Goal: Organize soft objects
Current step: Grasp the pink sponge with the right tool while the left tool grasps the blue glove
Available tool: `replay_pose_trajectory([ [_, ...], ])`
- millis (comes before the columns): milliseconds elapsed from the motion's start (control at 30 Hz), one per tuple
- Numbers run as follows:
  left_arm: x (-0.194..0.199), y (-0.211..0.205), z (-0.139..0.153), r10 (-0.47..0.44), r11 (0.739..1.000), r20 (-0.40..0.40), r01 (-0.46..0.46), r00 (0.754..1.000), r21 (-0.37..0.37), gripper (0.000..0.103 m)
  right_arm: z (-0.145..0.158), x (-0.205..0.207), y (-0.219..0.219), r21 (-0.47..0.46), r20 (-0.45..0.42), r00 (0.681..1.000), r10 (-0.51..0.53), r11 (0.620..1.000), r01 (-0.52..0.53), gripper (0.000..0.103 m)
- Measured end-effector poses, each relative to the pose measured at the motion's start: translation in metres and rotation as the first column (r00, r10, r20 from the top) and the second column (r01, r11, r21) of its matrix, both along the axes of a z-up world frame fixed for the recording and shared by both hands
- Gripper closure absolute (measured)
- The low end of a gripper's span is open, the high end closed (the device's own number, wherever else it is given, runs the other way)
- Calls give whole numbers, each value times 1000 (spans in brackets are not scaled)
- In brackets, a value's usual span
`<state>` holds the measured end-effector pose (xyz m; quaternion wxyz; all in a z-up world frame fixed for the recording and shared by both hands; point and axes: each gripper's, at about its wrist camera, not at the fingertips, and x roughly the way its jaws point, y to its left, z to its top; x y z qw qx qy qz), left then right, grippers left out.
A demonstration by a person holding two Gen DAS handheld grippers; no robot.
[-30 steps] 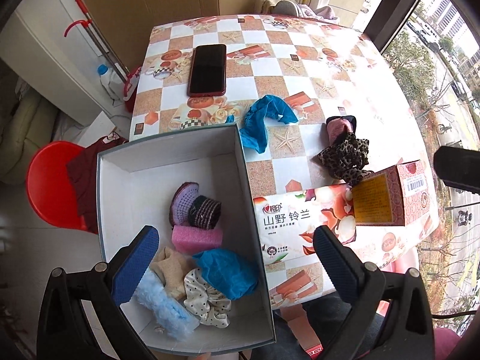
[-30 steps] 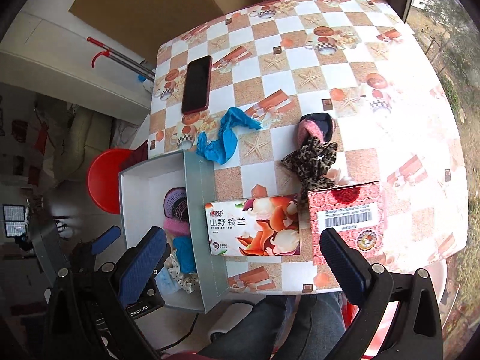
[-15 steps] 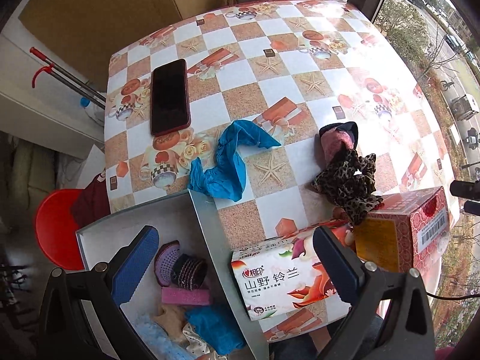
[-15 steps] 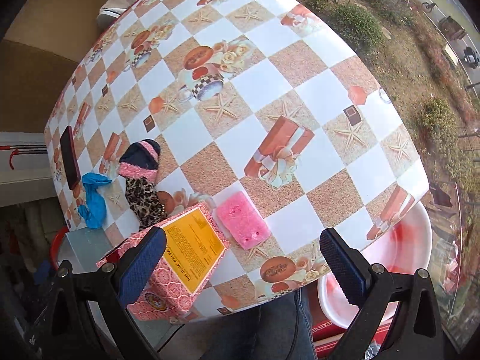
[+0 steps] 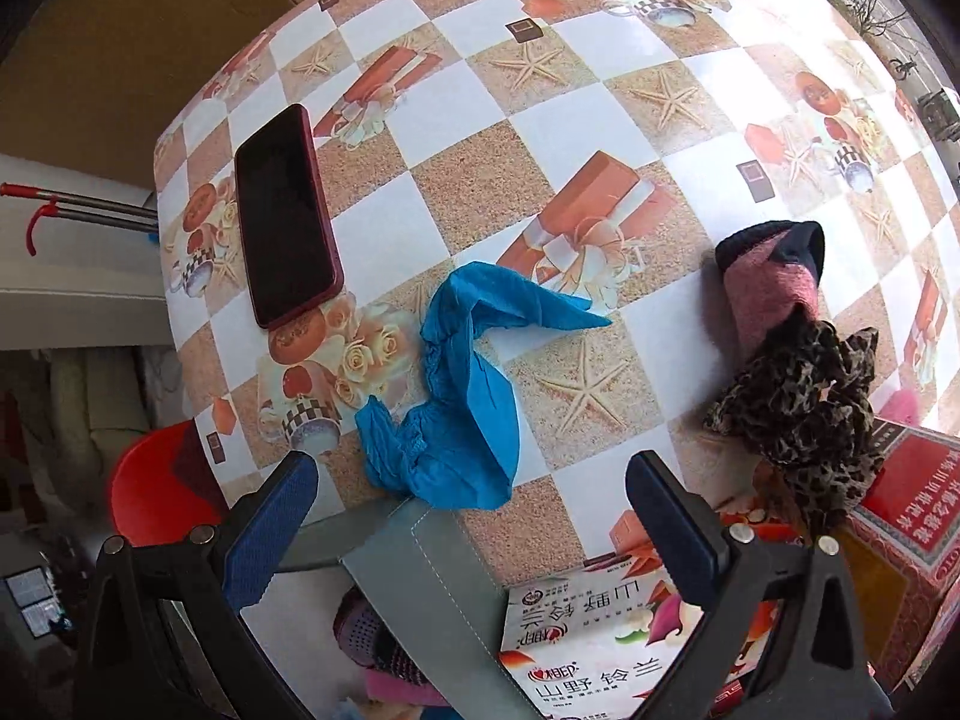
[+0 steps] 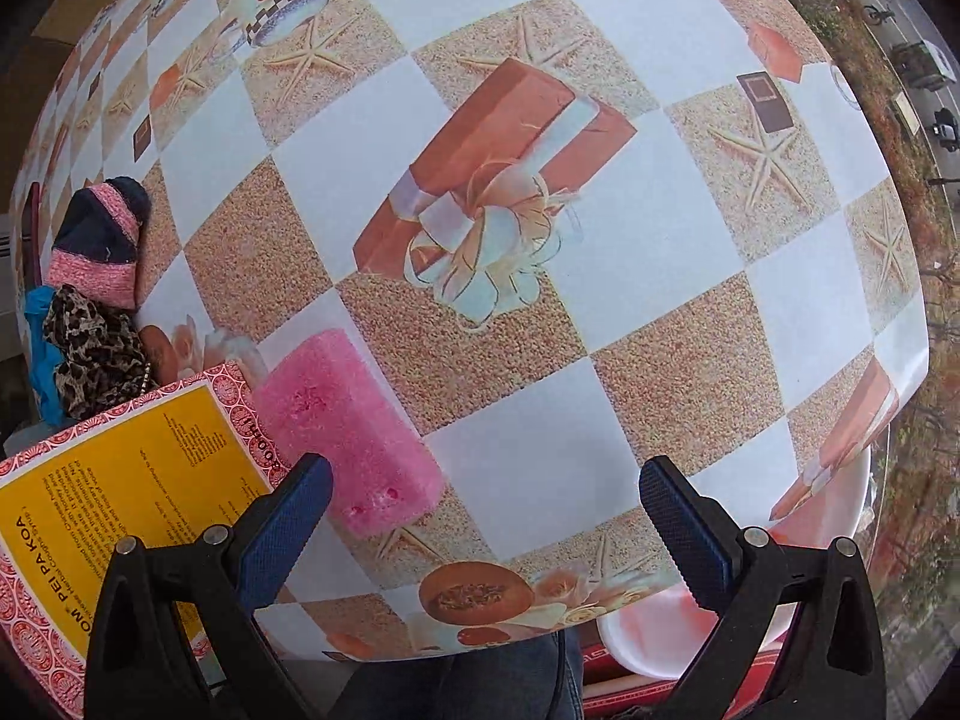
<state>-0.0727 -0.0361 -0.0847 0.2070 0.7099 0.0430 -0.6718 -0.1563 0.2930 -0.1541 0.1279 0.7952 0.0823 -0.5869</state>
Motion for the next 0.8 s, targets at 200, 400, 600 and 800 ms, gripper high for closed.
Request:
replay_pose_trajectory([
  [200, -19, -17, -38, 27, 998, 71, -30, 997, 48, 0, 0, -1, -4, -13, -37, 996, 80, 997, -81, 0],
  [400, -20, -29, -57, 77, 994, 107, -85, 991, 70, 0, 14, -36, 6, 96, -145, 985, 88, 993, -75, 0],
  [600, -20, -31, -66, 90, 991, 107, -100, 990, 93, 0, 26, -46, 12, -15, -134, 988, 71, 997, -74, 0],
  [800, -29, -25, -74, 124, 983, 81, -133, 989, 128, 0, 7, -31, -16, 41, -143, 969, 203, 979, -199, 0],
])
